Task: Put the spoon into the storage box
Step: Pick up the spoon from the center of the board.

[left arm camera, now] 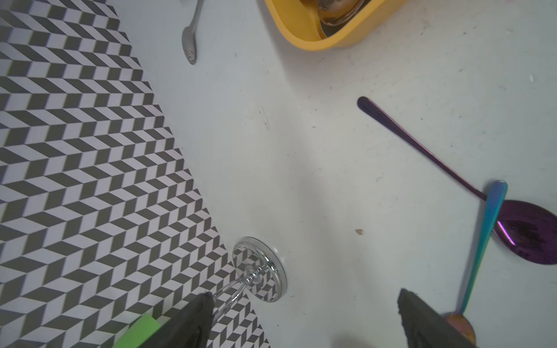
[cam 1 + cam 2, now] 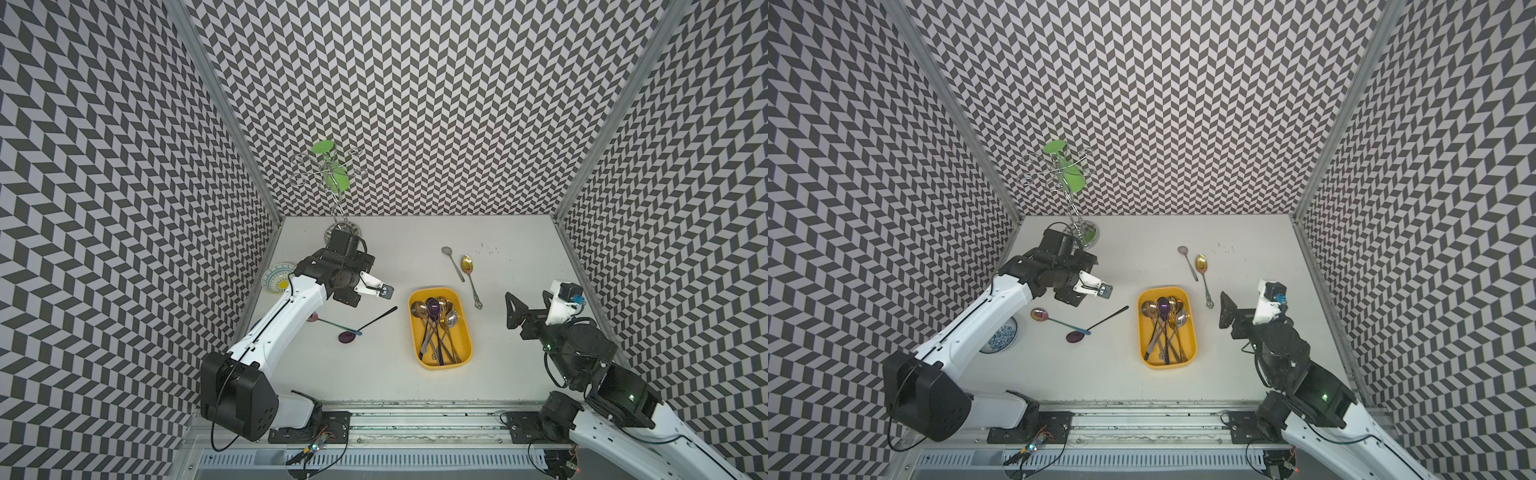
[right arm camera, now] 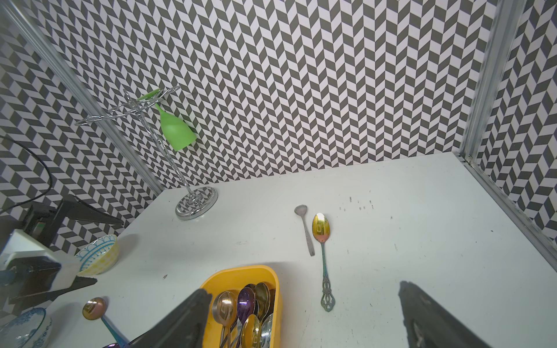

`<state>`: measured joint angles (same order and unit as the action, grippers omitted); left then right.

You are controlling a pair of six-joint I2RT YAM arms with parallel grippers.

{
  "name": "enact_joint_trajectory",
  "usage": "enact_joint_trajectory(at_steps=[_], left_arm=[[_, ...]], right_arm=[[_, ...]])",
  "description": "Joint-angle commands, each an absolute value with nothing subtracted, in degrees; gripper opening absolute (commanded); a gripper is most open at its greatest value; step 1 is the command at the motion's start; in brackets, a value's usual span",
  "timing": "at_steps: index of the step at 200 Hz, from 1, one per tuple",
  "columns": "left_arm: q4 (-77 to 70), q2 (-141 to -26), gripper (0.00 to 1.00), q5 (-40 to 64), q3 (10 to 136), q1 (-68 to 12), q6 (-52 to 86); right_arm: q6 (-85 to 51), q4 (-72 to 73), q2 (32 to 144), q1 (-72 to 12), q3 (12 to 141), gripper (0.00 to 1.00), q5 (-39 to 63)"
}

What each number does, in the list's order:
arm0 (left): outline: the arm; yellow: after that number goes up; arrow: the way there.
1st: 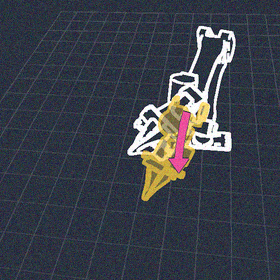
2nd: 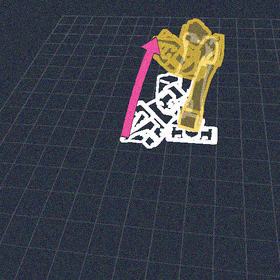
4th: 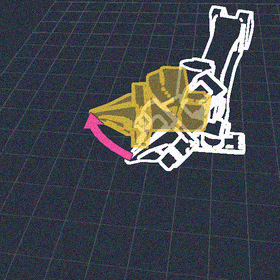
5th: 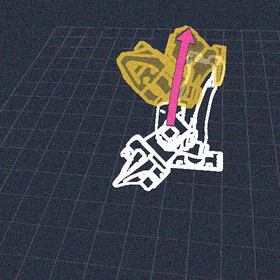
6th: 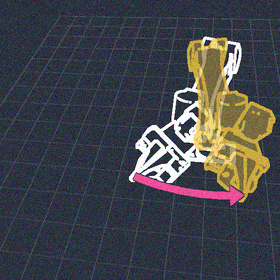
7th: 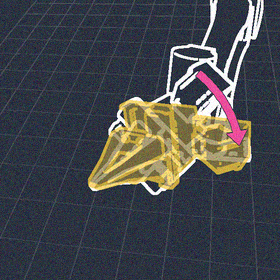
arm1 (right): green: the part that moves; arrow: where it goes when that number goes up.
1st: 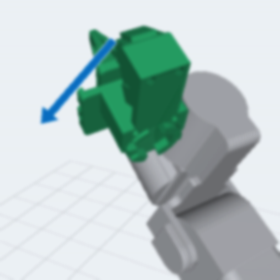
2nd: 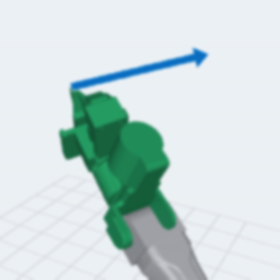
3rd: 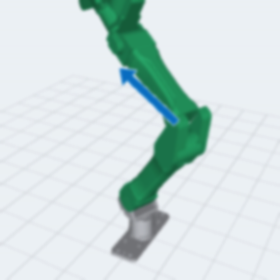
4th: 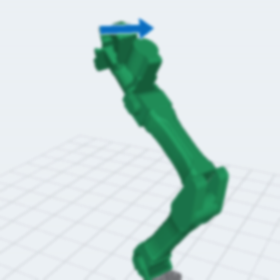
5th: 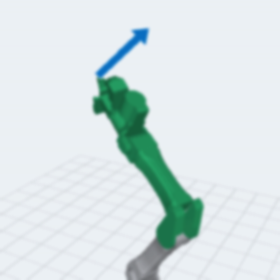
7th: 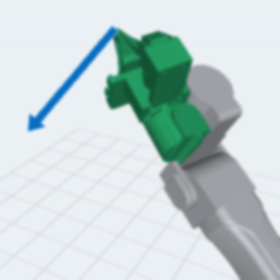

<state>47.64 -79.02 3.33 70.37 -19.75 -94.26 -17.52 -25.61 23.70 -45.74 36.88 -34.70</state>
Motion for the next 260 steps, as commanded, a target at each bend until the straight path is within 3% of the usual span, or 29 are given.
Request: enact_joint_trajectory(at_steps=[1, 78, 146, 260], left_arm=[[51.7, -78.4, 1.00, 5.3, 68.8, -17.2, -95.6], [53.4, -79.6, 0.95, 6.4, 65.6, -7.2, -99.4], [53.4, -81.9, 0.89, 5.5, 60.8, -3.3, -102.2], [52.1, -88.5, 0.67, 2.2, 56.5, -2.0, -102.4]], right_arm=[[-17.2, -23.0, 24.2, -46.0, 36.5, 0.99, -34.3], [-17.7, -23.3, 24.2, -46.0, 36.5, 0.99, -35.1], [-17.4, -23.2, 24.0, -46.0, 36.6, 0.99, -34.6], [-17.8, -23.3, 23.8, -46.0, 36.5, 0.99, -35.4]])
